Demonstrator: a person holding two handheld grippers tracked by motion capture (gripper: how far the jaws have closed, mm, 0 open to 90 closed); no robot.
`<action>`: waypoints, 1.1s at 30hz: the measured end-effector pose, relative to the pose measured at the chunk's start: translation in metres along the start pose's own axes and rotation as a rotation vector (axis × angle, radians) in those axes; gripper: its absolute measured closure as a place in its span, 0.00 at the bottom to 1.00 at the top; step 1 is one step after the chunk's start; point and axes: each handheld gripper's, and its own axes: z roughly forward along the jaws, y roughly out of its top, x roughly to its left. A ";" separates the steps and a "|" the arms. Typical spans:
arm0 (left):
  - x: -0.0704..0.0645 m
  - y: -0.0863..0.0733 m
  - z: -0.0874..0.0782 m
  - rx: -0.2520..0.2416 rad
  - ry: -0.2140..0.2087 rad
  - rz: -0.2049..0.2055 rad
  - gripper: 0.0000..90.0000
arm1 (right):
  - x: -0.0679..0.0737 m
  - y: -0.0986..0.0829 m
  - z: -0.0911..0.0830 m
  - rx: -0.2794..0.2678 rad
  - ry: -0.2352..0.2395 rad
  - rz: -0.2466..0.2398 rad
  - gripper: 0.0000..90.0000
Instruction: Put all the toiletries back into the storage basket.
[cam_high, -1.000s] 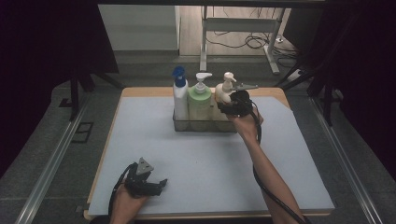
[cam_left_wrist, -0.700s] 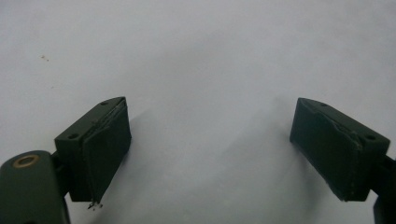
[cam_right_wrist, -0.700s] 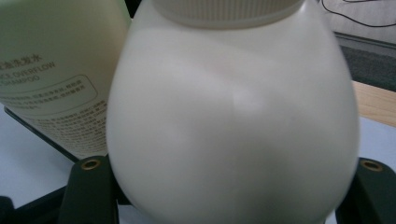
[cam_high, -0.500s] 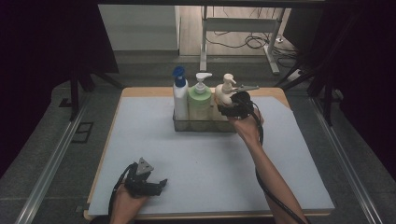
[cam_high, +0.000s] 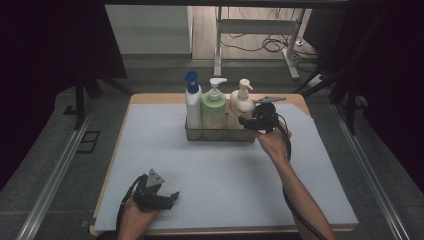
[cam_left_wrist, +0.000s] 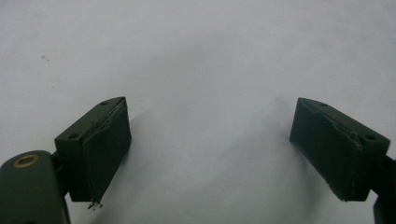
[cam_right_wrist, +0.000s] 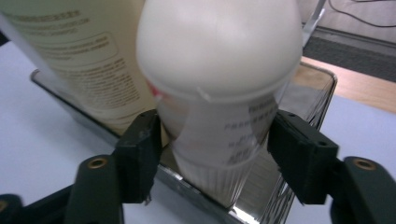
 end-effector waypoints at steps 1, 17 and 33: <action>0.000 0.000 0.000 0.000 0.000 0.000 0.14 | -0.001 -0.001 -0.001 -0.002 0.003 0.000 0.42; 0.000 0.000 0.000 0.000 0.000 0.000 0.14 | -0.019 -0.019 -0.023 0.014 -0.020 0.004 0.74; 0.000 0.000 0.000 0.000 0.000 0.000 0.14 | -0.028 -0.015 0.004 0.050 -0.117 -0.010 0.99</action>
